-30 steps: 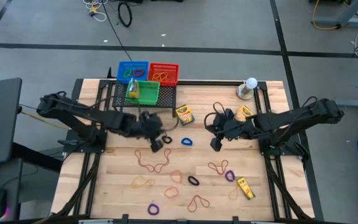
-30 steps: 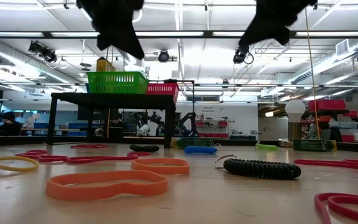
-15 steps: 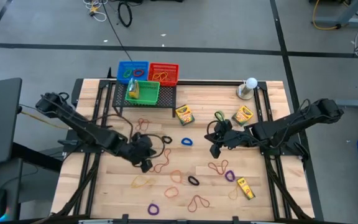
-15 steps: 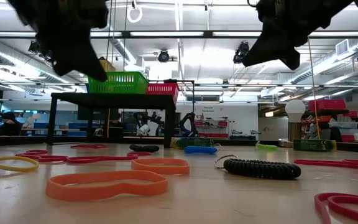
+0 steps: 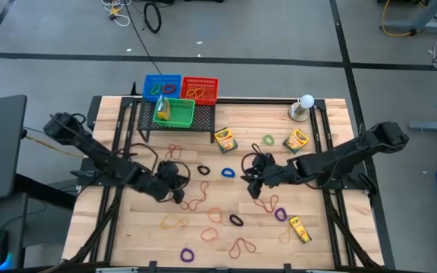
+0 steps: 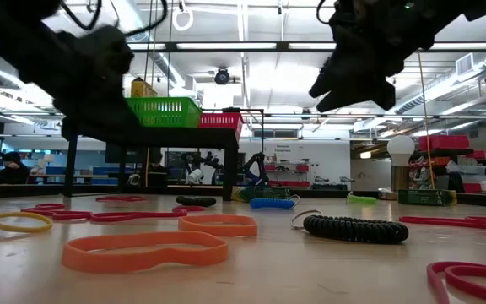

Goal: Pick & Place Office Desk Supplies
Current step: Put the black spring keychain into the blue bin

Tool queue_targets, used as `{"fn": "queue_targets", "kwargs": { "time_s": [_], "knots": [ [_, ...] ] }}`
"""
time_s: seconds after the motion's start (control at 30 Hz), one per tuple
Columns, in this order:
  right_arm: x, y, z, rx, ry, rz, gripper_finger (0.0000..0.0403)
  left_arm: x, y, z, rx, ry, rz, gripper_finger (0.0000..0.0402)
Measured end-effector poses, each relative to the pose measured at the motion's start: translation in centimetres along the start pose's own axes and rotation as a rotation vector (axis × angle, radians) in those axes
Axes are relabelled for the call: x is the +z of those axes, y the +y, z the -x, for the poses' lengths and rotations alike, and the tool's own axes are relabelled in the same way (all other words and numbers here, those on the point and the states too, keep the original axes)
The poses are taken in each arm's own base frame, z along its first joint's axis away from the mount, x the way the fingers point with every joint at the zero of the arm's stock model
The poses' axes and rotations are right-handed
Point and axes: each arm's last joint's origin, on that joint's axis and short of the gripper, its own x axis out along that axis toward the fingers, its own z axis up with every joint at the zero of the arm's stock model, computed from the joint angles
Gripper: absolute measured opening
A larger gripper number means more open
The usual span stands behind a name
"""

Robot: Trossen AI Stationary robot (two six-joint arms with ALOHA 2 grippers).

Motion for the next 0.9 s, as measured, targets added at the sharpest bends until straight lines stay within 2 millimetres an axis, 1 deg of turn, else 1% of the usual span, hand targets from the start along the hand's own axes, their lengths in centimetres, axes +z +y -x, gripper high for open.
{"fn": "queue_targets", "kwargs": {
  "time_s": [0.1, 0.2, 0.3, 0.47, 0.6, 0.73, 0.8, 0.9],
  "knots": [
    [0.3, 0.5, -0.6, -0.007, -0.001, 0.0, 0.0174, 0.9, 0.9, -1.1, 0.034, 0.017, 0.042, 0.0041],
    [0.5, 0.7, -1.0, -0.024, -0.01, 0.0, 0.018, 1.6, 1.9, -2.3, 0.065, 0.037, 0.071, 0.0068],
    [0.7, 0.6, -1.2, -0.041, -0.016, -0.002, 0.018, 2.1, 2.3, -3.3, 0.052, 0.051, 0.026, 0.01],
    [0.9, 0.4, -1.3, -0.048, -0.021, 0.003, 0.0181, 2.4, 2.7, -5.3, -0.012, 0.091, -0.034, 0.0155],
    [0.9, 0.4, -1.3, -0.05, -0.02, 0.03, 0.0181, 2.3, 3.6, -6.6, 0.056, 0.101, -0.034, 0.019],
    [0.9, 0.4, -1.3, -0.049, -0.021, 0.035, 0.0181, 2.7, 3.9, -7.6, 0.081, 0.103, -0.013, 0.0198],
    [0.9, 0.4, -1.3, -0.049, -0.021, 0.042, 0.0181, 2.6, 4.2, -8.1, 0.08, 0.143, -0.012, 0.0193],
    [0.9, 0.4, -1.3, -0.052, -0.021, 0.044, 0.0181, 2.6, 4.1, -8.8, 0.057, 0.172, -0.02, 0.0174]
  ]
}}
